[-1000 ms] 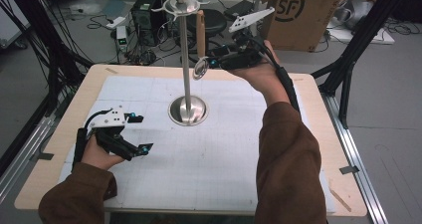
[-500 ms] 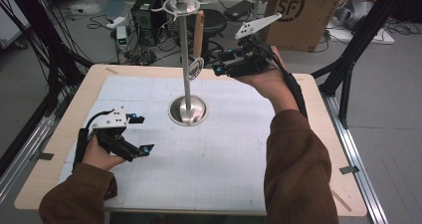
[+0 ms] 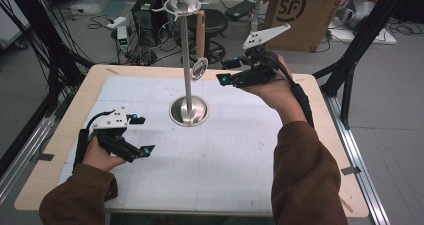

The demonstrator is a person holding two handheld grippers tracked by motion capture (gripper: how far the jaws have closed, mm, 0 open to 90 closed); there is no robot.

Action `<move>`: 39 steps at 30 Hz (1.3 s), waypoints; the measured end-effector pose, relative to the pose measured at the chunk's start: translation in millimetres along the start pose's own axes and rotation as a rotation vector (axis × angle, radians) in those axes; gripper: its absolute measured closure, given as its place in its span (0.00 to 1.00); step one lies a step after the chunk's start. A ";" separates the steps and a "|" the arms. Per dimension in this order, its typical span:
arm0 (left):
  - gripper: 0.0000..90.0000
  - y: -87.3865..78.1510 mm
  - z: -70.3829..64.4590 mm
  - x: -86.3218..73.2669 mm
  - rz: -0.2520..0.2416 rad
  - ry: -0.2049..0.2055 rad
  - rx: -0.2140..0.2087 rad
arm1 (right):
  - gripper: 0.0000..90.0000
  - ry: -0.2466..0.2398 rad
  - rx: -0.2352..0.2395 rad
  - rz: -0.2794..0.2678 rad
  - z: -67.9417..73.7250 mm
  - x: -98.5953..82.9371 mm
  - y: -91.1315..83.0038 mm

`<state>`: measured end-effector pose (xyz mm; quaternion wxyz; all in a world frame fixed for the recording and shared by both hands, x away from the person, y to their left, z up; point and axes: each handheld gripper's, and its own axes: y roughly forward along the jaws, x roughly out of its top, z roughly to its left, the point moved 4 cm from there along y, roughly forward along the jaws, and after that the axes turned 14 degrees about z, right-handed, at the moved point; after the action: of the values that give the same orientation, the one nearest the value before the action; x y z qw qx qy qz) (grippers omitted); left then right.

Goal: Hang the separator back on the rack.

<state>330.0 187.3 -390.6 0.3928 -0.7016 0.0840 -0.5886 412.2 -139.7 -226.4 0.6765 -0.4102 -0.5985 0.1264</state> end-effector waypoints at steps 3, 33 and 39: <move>0.02 0.0 -0.4 0.1 0.001 0.003 0.000 | 0.45 -0.003 0.002 0.000 3.4 -4.7 -0.4; 0.02 -0.2 -0.5 -0.3 0.005 0.002 0.001 | 0.28 0.063 0.017 0.000 23.6 -52.1 4.2; 0.02 -0.1 -0.2 -0.6 0.007 0.001 0.001 | 0.27 0.090 0.017 -0.040 24.8 -70.8 0.8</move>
<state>329.6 187.6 -390.9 0.3953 -0.7007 0.0862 -0.5876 372.0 -176.1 -278.2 0.7085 -0.3979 -0.5743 0.0993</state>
